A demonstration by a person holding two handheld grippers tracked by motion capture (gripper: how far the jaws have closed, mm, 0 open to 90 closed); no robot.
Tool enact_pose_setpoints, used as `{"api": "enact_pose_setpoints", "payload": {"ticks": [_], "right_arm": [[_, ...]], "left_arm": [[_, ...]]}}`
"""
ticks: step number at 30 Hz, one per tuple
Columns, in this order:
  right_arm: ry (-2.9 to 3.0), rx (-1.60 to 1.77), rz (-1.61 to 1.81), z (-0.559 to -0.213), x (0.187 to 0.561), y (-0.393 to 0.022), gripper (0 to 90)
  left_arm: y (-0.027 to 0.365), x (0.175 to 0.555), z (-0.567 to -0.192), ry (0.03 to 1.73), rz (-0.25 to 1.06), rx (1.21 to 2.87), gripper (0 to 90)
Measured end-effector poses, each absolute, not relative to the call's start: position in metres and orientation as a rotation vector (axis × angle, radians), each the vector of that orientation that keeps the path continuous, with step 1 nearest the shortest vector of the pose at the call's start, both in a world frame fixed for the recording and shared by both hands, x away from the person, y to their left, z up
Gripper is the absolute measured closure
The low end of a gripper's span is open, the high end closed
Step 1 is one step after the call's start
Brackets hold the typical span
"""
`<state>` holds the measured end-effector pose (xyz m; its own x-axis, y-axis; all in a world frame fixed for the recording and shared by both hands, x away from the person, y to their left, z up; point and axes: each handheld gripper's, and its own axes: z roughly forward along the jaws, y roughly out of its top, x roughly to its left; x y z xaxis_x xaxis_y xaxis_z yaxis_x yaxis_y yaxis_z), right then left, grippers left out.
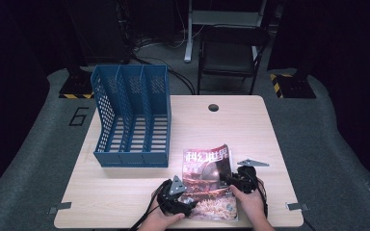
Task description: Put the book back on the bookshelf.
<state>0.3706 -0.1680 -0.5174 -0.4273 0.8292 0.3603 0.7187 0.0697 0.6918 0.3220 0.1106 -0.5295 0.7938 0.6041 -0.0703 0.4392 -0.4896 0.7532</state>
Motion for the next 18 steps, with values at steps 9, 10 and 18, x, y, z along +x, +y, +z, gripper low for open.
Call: {"api": "enact_pose_setpoints", "payload": {"ticks": [9,10,18], "right_arm": [[2.202,1.541,1.300,-0.5123,0.3689,-0.1664,79.4],[2.202,1.559,1.297,-0.5115,0.3683,-0.1661,80.2],[2.196,1.544,1.309,-0.5076,0.3663,-0.1647,84.9]], "left_arm": [[0.1122,0.3222,-0.5291,0.767,0.245,2.168,16.1],[0.1124,0.3222,-0.5290,0.769,0.246,2.169,16.4],[0.1127,0.3217,-0.5300,0.790,0.257,2.139,19.4]]}}
